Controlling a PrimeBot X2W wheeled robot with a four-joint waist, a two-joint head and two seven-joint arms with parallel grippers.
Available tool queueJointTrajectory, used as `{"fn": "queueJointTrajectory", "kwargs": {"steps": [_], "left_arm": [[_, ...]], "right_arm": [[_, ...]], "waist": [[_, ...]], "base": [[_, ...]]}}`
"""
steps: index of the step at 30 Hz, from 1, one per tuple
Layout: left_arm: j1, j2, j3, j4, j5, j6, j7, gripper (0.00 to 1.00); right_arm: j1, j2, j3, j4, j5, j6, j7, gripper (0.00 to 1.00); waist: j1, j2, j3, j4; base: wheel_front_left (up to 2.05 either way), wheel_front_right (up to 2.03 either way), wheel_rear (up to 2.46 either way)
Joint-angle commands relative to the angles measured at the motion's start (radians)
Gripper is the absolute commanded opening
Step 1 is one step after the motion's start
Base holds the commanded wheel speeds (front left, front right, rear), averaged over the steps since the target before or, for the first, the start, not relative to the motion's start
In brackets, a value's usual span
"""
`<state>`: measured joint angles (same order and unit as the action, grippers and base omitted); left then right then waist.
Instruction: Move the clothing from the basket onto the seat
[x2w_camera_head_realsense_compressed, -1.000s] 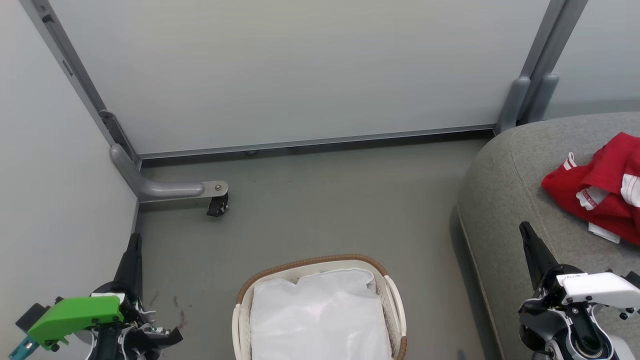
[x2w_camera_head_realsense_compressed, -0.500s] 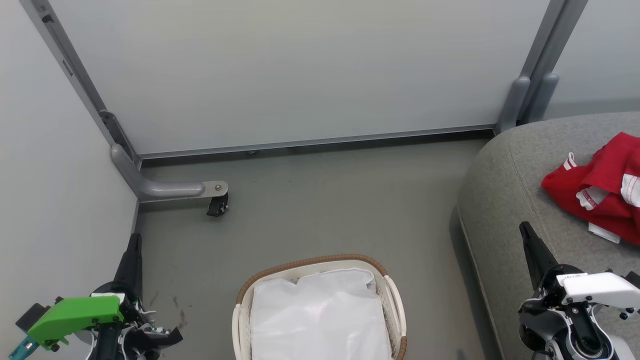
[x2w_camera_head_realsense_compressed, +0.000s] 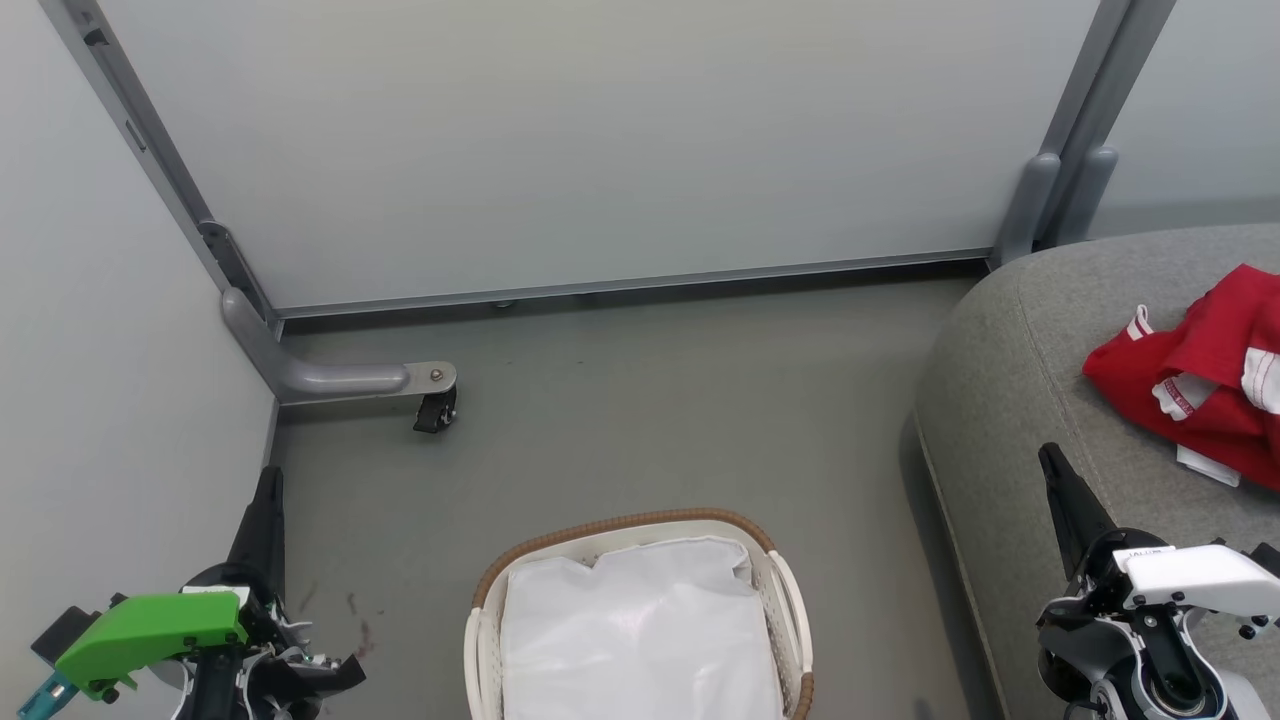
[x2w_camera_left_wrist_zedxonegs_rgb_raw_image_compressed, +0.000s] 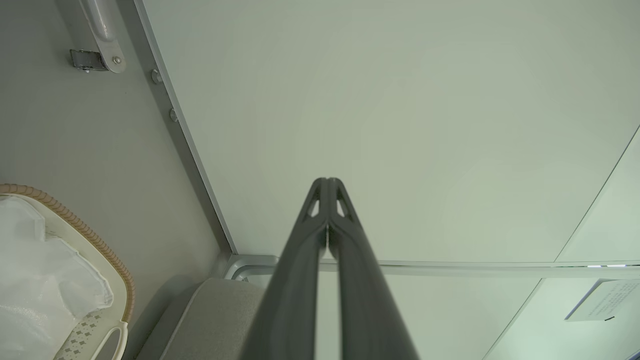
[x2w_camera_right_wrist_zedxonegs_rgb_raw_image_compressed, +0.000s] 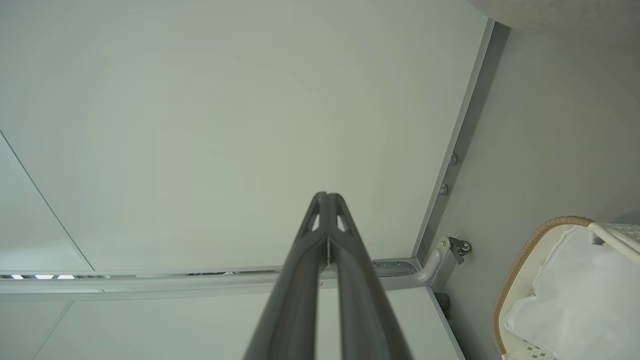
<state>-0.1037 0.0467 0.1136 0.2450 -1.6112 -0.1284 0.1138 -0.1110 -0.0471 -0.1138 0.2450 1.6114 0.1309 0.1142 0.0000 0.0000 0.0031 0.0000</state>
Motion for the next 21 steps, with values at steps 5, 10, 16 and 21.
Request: {"fn": "queueJointTrajectory", "kwargs": {"steps": [5,10,16,21], "left_arm": [[-0.010,0.007,0.002,-0.002,-0.003,-0.004,0.004,0.00],[-0.010,0.007,0.002,-0.002,-0.003,-0.004,0.004,0.00],[-0.010,0.007,0.002,-0.002,-0.003,-0.004,0.004,0.00],[-0.010,0.007,0.002,-0.002,-0.003,-0.004,0.004,0.00]], "right_arm": [[0.005,-0.006,-0.002,-0.002,0.003,0.000,0.003,0.00],[0.005,-0.006,-0.002,-0.002,0.003,0.000,0.003,0.00],[0.005,-0.006,-0.002,-0.002,0.003,0.000,0.003,0.00],[0.005,-0.006,-0.002,-0.002,0.003,0.000,0.003,0.00]], "waist": [[0.0000,0.0000,0.000,0.000],[0.0000,0.0000,0.000,0.000],[0.0000,0.0000,0.000,0.000],[0.0000,0.0000,0.000,0.000]], "base": [[0.00,0.00,0.00],[0.00,0.00,0.00],[0.00,0.00,0.00],[0.00,0.00,0.00]]}}
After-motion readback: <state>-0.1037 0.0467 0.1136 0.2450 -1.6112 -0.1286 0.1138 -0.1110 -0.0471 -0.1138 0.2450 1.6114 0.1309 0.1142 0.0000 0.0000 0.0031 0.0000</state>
